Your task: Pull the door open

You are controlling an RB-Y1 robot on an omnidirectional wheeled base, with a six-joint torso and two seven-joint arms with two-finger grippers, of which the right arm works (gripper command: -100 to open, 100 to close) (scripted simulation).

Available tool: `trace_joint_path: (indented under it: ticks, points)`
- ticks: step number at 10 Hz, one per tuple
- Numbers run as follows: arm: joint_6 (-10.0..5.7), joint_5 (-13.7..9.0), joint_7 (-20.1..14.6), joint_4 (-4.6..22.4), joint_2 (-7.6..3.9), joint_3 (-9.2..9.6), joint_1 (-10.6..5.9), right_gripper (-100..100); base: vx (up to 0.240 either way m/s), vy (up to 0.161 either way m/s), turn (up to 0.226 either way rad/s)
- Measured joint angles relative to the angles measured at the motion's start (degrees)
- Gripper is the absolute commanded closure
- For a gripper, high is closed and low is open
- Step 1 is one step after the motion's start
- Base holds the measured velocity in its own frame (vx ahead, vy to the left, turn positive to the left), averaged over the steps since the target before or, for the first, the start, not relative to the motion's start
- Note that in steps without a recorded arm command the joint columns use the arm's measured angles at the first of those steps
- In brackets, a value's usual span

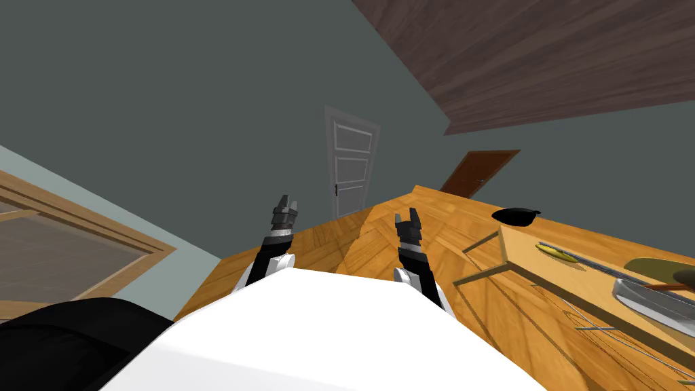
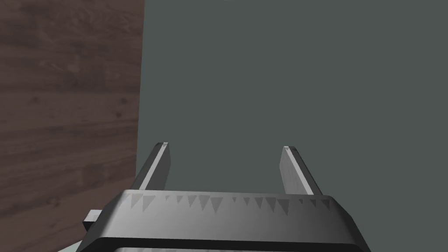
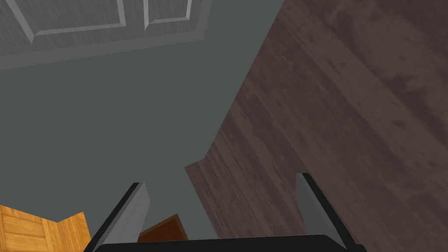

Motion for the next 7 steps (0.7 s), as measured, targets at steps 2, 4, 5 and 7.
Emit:
trace_joint_path:
  ticks: [2, 4, 5, 7]
  points:
    - [-0.83, -1.5, -1.6, 2.4, -0.68, 0.37, -0.78, -100, 0.153, 0.01, 0.201]
    - [-1.81, -3.5, -3.8, 4.6, -1.56, 0.8, -1.15, -100, 0.16, -0.004, 0.175]
    - [-2.06, -4.2, -4.7, 5.4, -1.85, 0.89, -1.48, -100, 0.11, -0.007, 0.134]
    - [-2.98, -5.9, -6.5, 7.9, -2.26, 1.48, -2.2, -100, 0.119, -0.002, 0.195]
